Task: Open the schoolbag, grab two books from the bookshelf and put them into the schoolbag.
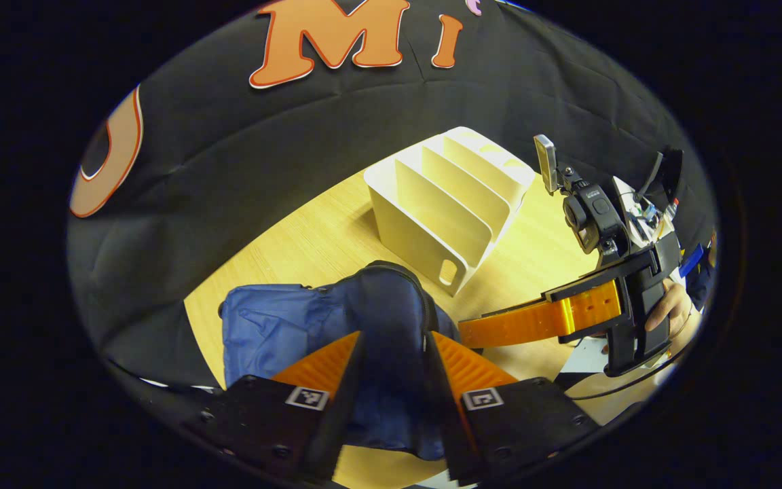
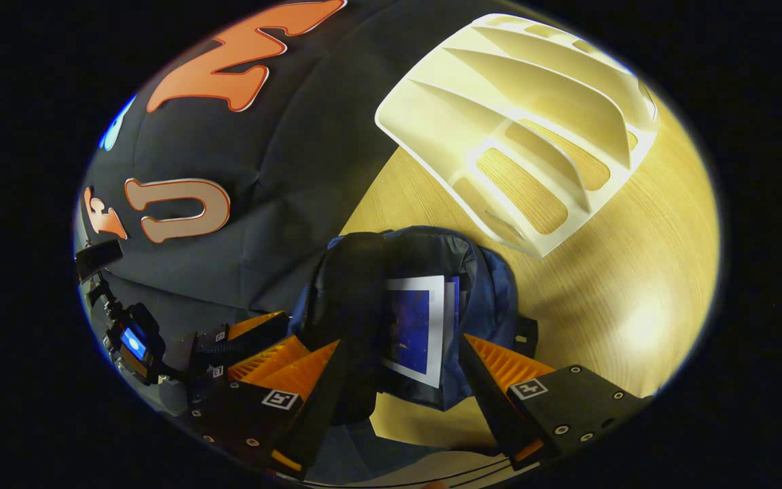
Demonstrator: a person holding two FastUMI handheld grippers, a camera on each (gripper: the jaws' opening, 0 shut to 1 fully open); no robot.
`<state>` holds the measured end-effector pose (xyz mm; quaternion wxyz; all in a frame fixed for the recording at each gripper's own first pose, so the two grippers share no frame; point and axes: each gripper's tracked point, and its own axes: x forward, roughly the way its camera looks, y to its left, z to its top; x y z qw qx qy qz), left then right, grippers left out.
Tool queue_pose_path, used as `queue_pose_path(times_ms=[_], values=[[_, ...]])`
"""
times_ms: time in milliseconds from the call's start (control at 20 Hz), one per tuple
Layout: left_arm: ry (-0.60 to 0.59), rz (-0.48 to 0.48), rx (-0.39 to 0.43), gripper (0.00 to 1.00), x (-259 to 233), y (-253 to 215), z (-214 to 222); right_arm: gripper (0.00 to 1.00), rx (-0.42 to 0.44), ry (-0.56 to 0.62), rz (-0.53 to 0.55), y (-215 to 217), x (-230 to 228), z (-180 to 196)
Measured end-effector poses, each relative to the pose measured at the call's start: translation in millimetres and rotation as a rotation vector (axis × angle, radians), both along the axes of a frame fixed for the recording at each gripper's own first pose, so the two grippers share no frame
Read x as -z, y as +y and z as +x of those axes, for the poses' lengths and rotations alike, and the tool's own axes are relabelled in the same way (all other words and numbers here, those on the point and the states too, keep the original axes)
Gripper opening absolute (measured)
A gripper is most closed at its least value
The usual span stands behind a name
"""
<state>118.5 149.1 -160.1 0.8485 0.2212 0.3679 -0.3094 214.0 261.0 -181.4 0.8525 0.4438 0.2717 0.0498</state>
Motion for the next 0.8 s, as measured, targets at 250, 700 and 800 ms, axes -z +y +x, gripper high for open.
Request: queue_pose_path(times_ms=[250, 700, 800], values=[[-0.026, -0.012, -0.093, 1.00, 0, -12, -5, 0.97, -0.058, 0.022, -0.027, -17, 1, -7], [-0.126, -0.238, -0.218, 0.98, -39, -88, -14, 0.97, -0.093, -0.062, -0.224, -102, -60, -50], [-0.176, -0.266, -0.235, 0.98, -57, -106, -17, 0.97, -0.057, -0.118, -0.343, -136, -89, -62]])
